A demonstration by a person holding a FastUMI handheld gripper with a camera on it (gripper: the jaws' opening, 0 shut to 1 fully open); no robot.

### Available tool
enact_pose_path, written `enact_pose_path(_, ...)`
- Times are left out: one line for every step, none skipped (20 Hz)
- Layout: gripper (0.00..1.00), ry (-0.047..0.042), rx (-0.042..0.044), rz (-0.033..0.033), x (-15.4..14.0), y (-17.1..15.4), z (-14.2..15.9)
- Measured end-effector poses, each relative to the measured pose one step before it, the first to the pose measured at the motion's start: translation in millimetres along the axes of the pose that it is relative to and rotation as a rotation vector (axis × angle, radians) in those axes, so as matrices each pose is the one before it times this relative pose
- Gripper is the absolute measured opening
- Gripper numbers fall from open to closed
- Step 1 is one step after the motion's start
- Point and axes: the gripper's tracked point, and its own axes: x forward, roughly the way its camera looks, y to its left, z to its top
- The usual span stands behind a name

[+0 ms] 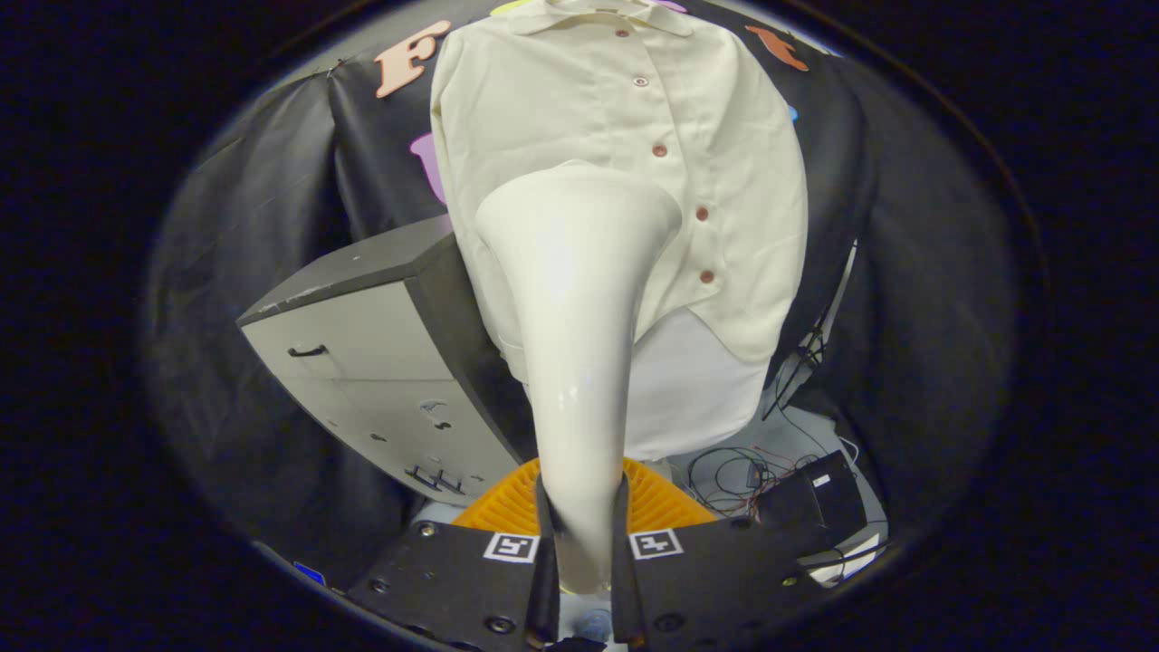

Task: Iron the clothes twice with a garment steamer, once on the left side and once on the right side.

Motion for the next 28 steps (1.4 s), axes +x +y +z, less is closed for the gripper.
enact_pose_path(0.22, -0.01893, 0.00184, 0.00038, -4.19, 9.01, 7.63)
enact_pose_path(0.22, -0.01339, 0.00277, 0.00208, -3.30, 5.84, 6.26)
enact_pose_path(0.22, -0.01930, 0.00226, -0.00072, -6.89, 9.88, 7.56)
enact_pose_path(0.22, -0.02175, 0.00445, -0.00087, -6.32, 9.18, 8.08)
enact_pose_path(0.22, -0.02156, 0.00326, 0.00241, -7.36, 9.09, 8.29)
enact_pose_path(0.22, -0.02074, -0.00309, -0.00032, -7.86, 7.56, 8.61)
enact_pose_path(0.22, -0.02167, -0.00589, -0.00236, -7.15, 7.27, 7.69)
enact_pose_path(0.22, -0.02576, -0.00434, -0.00256, -7.53, 8.01, 8.17)
enact_pose_path(0.22, -0.02622, -0.00445, -0.00215, -7.77, 7.16, 9.57)
enact_pose_path(0.22, -0.02685, -0.00480, -0.00352, -8.02, 6.88, 9.01)
enact_pose_path(0.22, -0.02688, -0.00458, -0.00245, -8.84, 7.15, 8.46)
enact_pose_path(0.22, -0.02287, -0.00617, 0.00054, -7.90, 6.96, 7.80)
enact_pose_path(0.22, -0.02406, -0.00620, -0.00252, -9.08, 6.87, 7.08)
enact_pose_path(0.22, -0.02601, -0.02041, -0.00526, -8.63, 4.92, 7.01)
enact_pose_path(0.22, -0.02461, -0.01590, -0.00537, -9.40, 5.51, 6.79)
enact_pose_path(0.22, -0.02873, -0.01666, -0.00700, -9.50, 5.90, 7.46)
enact_pose_path(0.22, -0.02300, -0.00825, -0.00499, -8.00, 4.66, 6.14)
enact_pose_path(0.22, -0.02466, -0.00177, -0.00323, -8.75, 4.38, 7.03)
enact_pose_path(0.22, -0.02944, -0.00364, -0.00170, -8.52, 4.43, 7.07)
enact_pose_path(0.22, -0.01878, 0.00204, -0.00744, -8.36, 2.95, 5.37)
enact_pose_path(0.22, -0.01916, -0.00057, -0.00438, -8.17, 2.42, 2.69)
enact_pose_path(0.22, -0.01641, 0.00130, -0.00325, -7.61, 2.08, 3.21)
enact_pose_path(0.22, -0.01826, 0.00109, -0.00134, -8.09, 3.11, 2.61)
enact_pose_path(0.22, -0.01419, 0.00721, -0.00262, -7.02, 1.52, 1.98)
enact_pose_path(0.22, -0.01390, 0.00835, -0.00272, -8.55, 2.44, 0.27)
enact_pose_path(0.22, -0.00952, 0.00519, -0.00030, -6.57, 1.48, -0.47)
enact_pose_path(0.22, -0.00145, 0.00424, -0.00559, -8.46, 0.86, -5.49)
enact_pose_path(0.22, -0.00313, 0.00094, -0.00783, -7.12, -0.91, -3.89)
